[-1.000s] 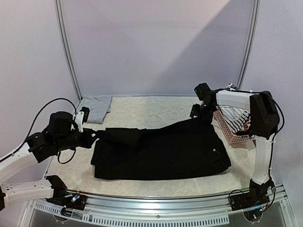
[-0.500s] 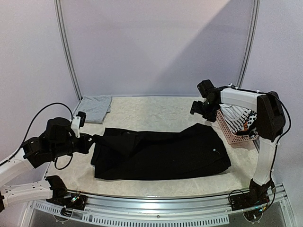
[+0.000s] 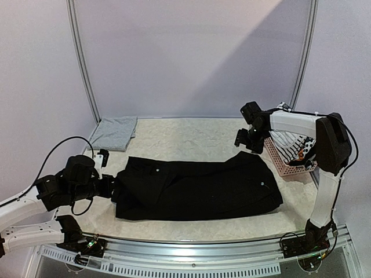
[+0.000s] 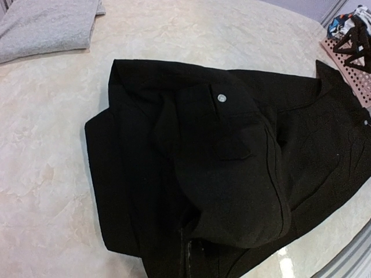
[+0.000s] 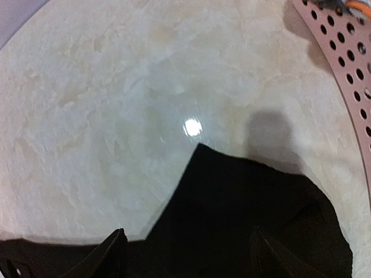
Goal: Fold and stack the mixed laundry pile
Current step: Fold the 1/3-folded shirt at the center of the board.
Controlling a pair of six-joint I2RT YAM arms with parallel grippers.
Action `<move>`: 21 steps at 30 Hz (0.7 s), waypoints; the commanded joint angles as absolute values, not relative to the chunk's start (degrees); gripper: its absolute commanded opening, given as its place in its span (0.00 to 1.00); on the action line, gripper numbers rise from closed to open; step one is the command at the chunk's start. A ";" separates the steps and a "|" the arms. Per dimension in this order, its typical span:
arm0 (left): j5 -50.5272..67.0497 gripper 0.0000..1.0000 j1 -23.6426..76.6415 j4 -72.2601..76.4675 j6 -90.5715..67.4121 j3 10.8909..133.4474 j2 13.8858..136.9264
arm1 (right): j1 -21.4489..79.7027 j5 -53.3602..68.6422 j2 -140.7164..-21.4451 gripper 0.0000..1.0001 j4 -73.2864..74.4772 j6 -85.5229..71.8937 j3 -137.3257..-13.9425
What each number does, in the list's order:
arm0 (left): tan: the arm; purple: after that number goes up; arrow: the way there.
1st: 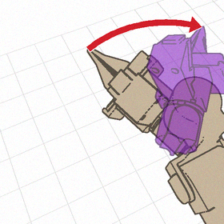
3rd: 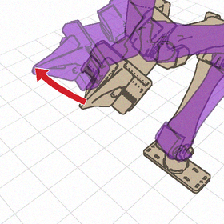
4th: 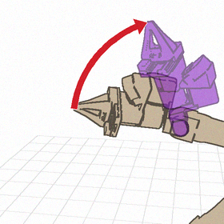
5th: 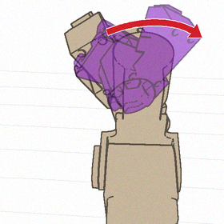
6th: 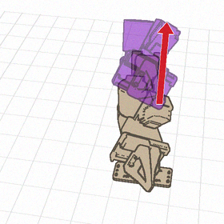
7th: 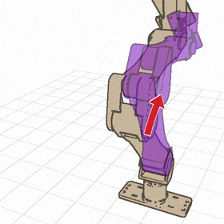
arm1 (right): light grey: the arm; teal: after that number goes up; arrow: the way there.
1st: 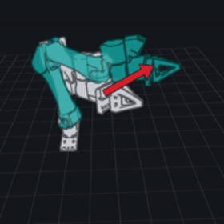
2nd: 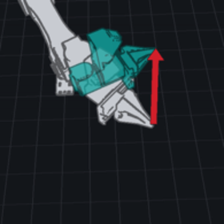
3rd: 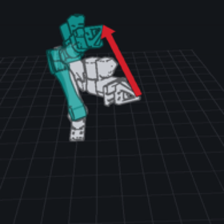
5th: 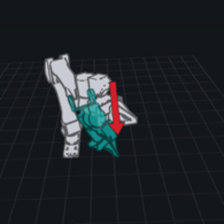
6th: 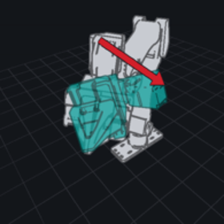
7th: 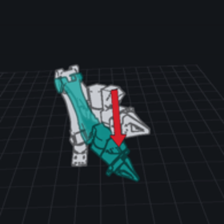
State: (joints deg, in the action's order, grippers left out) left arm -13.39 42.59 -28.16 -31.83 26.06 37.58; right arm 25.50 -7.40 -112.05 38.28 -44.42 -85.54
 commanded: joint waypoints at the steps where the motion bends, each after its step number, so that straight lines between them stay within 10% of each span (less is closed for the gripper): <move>1: -15.53 0.00 43.77 -26.92 -33.15 24.86 36.43 | 26.19 -12.97 -118.86 0.68 42.46 -41.73 -93.59; 21: -17.64 0.00 43.94 -27.31 -32.90 23.75 35.24 | 25.85 -15.82 -136.80 0.36 48.85 -39.51 -108.75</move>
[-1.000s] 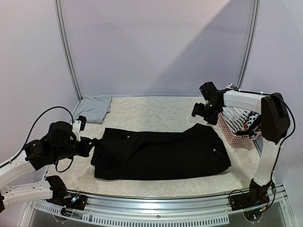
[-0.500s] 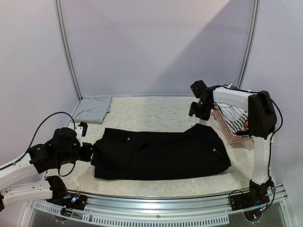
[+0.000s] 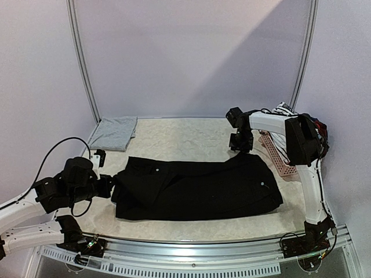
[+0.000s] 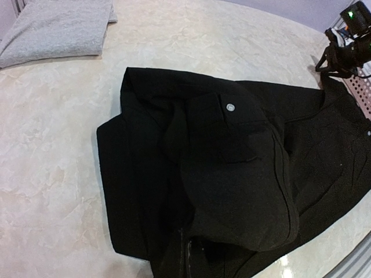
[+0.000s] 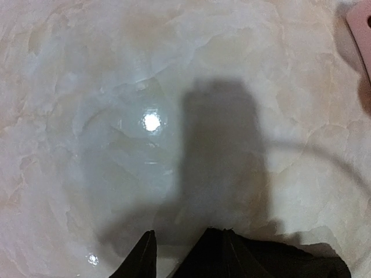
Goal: Fold and stack the mixed laundry pile
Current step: Fold the 1/3-folded shirt at the center of the board.
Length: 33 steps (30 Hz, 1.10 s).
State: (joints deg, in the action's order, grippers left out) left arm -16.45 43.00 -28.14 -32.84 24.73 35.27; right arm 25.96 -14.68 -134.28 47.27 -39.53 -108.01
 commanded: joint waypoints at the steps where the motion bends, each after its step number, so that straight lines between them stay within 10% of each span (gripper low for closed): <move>1: -17.64 0.00 43.94 -27.33 -32.90 23.67 35.24 | 25.92 -15.82 -137.04 0.32 48.89 -39.55 -108.58; 13: -18.06 0.00 43.95 -26.89 -32.78 23.46 35.52 | 25.86 -16.03 -136.23 0.00 48.97 -39.36 -107.55; 33: -18.37 0.00 43.95 -23.90 -30.94 28.90 38.50 | 26.10 -16.28 -113.06 0.00 43.50 -37.27 -90.36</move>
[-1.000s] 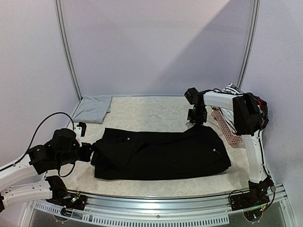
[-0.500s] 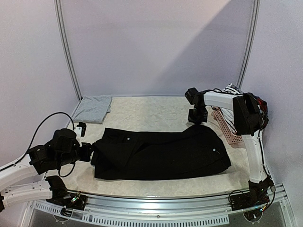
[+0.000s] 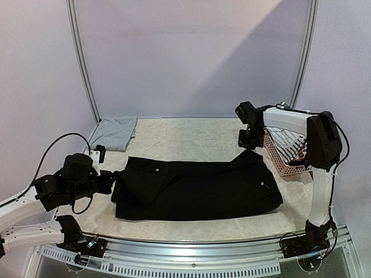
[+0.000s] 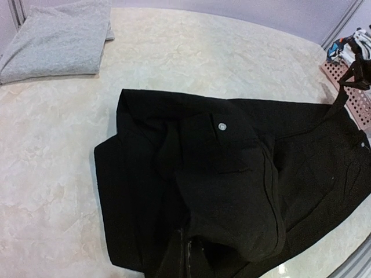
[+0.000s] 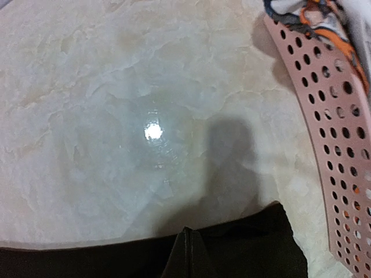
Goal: Fold and stack the mixed laundry pile
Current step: Fold the 1/3-folded shirt at the center of the board.
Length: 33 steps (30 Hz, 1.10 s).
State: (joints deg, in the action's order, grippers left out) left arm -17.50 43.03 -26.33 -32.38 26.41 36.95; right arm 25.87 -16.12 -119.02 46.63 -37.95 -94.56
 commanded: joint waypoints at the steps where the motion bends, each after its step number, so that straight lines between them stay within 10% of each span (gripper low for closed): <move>1: -18.23 0.00 43.90 -23.52 -30.76 29.26 39.02 | 26.10 -16.30 -111.77 0.00 42.99 -37.39 -88.87; 33: -16.89 0.01 43.95 -22.74 -33.41 29.68 42.51 | 26.08 -17.80 -95.36 0.06 29.80 -44.08 -54.91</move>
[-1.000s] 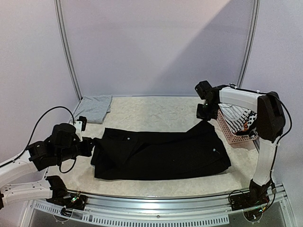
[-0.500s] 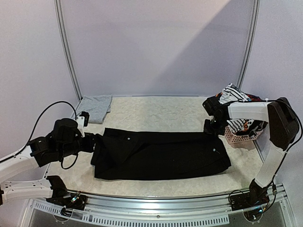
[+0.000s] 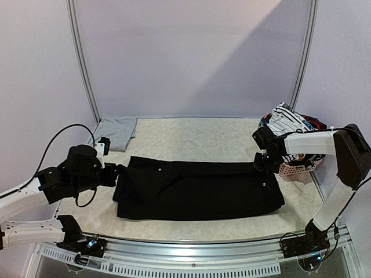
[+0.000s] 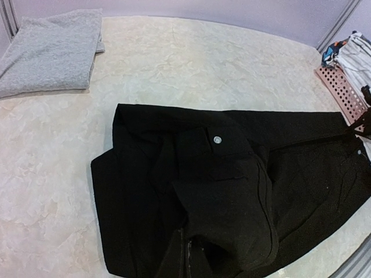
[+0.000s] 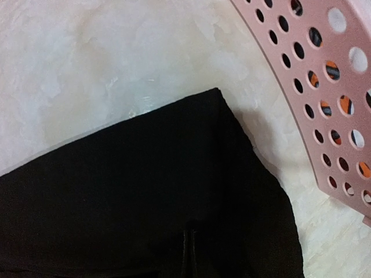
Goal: Fold and stack the mixed laundry pile
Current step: Fold the 1/3-folded shirt at the center of the board.
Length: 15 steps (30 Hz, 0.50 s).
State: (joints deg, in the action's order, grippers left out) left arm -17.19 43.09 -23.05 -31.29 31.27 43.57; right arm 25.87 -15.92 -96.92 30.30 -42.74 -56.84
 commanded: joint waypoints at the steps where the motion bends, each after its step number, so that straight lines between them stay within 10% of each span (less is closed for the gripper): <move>1: -16.95 0.01 43.95 -22.68 -33.73 29.17 42.34 | 26.08 -17.80 -95.36 0.11 29.64 -44.05 -54.66; 4: -16.91 0.07 43.95 -22.91 -34.89 28.36 42.28 | 26.06 -17.73 -95.09 0.32 29.93 -43.89 -54.70; 12: -19.00 0.71 44.47 -25.97 -36.74 27.50 38.49 | 27.25 -16.49 -90.25 0.36 33.03 -40.83 -57.52; 15: -23.30 0.80 44.68 -28.63 -36.65 28.12 36.44 | 29.49 -16.26 -88.05 0.38 33.67 -39.67 -59.21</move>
State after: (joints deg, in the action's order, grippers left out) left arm -18.20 43.53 -25.10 -36.25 28.45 38.87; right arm 26.87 -16.36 -91.66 32.08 -41.74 -56.29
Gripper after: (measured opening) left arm 0.769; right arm 0.373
